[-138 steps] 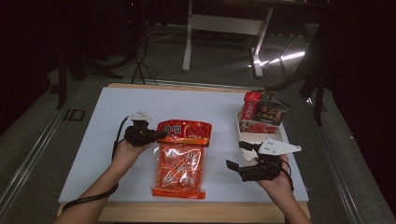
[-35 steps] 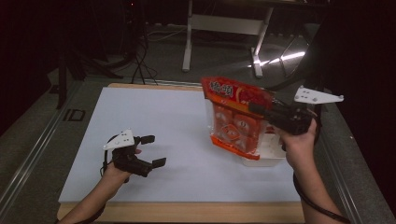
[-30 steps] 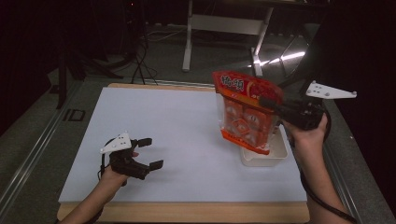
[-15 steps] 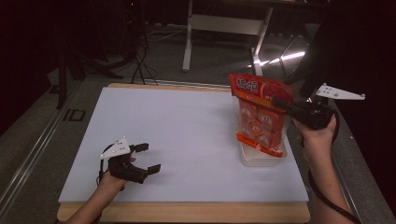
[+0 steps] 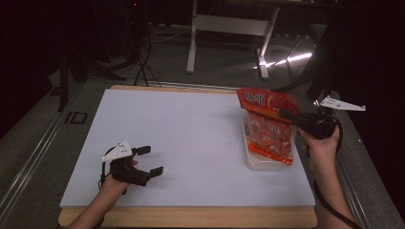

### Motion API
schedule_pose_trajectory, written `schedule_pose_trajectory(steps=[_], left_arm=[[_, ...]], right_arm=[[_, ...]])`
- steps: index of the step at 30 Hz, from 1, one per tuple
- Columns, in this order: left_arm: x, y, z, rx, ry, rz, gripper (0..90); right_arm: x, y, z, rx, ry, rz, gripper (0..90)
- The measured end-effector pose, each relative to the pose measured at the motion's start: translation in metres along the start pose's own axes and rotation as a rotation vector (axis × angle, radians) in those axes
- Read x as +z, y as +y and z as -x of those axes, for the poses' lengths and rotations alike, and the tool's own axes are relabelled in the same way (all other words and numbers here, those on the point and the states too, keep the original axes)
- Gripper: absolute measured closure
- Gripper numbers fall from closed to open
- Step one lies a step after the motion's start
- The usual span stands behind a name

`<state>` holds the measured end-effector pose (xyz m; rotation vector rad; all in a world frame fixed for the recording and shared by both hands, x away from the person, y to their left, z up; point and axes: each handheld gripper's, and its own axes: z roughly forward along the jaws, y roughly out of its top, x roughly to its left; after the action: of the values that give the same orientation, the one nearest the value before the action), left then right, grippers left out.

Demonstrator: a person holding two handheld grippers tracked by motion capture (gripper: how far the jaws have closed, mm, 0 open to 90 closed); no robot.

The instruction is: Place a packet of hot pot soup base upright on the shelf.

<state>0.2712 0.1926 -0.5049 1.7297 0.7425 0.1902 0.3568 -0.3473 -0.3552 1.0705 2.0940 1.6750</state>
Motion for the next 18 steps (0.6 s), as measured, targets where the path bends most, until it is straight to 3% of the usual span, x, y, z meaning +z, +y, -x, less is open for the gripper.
schedule_pose_trajectory(steps=[11,18], left_arm=[[0.001,-0.003,-0.004,-0.012,0.011,-0.006,2.2],[0.004,-0.005,-0.004,-0.010,0.008,-0.014,2.2]], right_arm=[[-0.002,-0.035,0.022,0.073,-0.011,-0.001,90.0],[-0.008,-0.051,0.026,0.057,-0.050,-0.028,90.0]])
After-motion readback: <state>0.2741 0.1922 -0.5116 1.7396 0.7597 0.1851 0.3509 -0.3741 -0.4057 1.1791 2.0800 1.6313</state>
